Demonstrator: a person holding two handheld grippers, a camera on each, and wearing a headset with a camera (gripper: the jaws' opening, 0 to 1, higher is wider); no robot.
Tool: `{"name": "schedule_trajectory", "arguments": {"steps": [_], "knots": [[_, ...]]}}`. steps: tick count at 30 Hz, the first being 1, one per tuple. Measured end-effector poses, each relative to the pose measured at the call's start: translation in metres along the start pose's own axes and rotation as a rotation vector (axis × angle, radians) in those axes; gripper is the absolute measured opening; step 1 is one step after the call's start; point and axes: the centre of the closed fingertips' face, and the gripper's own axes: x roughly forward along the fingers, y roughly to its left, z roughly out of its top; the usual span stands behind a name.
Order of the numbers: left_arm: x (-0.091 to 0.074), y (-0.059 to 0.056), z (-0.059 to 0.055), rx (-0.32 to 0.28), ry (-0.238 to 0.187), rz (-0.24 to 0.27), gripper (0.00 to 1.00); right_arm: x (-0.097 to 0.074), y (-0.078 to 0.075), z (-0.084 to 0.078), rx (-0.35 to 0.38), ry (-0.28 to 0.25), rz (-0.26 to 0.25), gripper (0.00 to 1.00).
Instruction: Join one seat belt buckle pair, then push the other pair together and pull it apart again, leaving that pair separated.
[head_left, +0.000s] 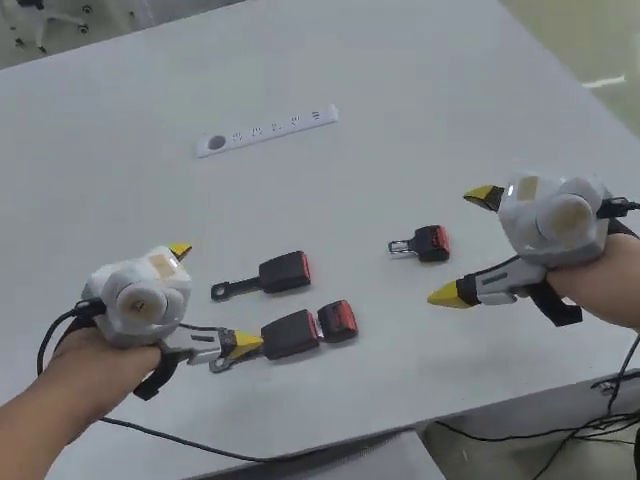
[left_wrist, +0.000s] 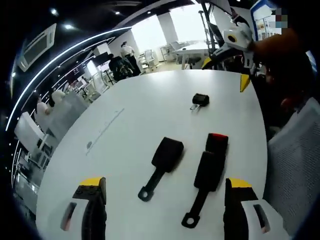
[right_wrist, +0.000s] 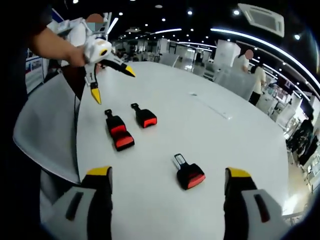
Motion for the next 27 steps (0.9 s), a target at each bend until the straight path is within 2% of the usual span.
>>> {"name": "schedule_trajectory", "arguments": {"steps": [2,4,5,6,8,14,20,27], "knots": [[-0.013,-0.004,-0.007,-0.028,-0.011,0.005,1.0,-0.004,0.006,-0.003,0.003,0.005,-0.009,1.0],[-0.023,-0.01,-0.013,-0.047,-0.021,0.009,1.0,-0.008,0.013,0.0,0.042,-0.02,-0.004,1.0],[-0.026,-0.013,-0.016,-0.049,-0.022,0.009,1.0,-0.011,0.015,0.0,0.08,-0.02,-0.007,1.0],[-0.029,-0.021,-0.019,-0.041,-0.026,-0.004,1.0,-0.012,0.015,-0.001,0.084,-0.018,-0.014,1.0],[-0.034,-0.026,-0.025,-0.04,-0.032,-0.008,1.0,-0.015,0.019,-0.001,0.085,-0.021,-0.016,1.0],[-0.048,-0.026,-0.037,-0.08,-0.064,0.015,1.0,-0.029,0.019,-0.006,0.125,-0.015,-0.07,1.0],[-0.053,-0.023,-0.041,-0.097,-0.085,0.035,1.0,-0.042,0.023,-0.013,0.134,-0.003,-0.086,1.0],[-0.057,-0.03,-0.047,-0.109,-0.089,0.038,1.0,-0.053,0.025,-0.015,0.167,-0.011,-0.103,1.0]]}}
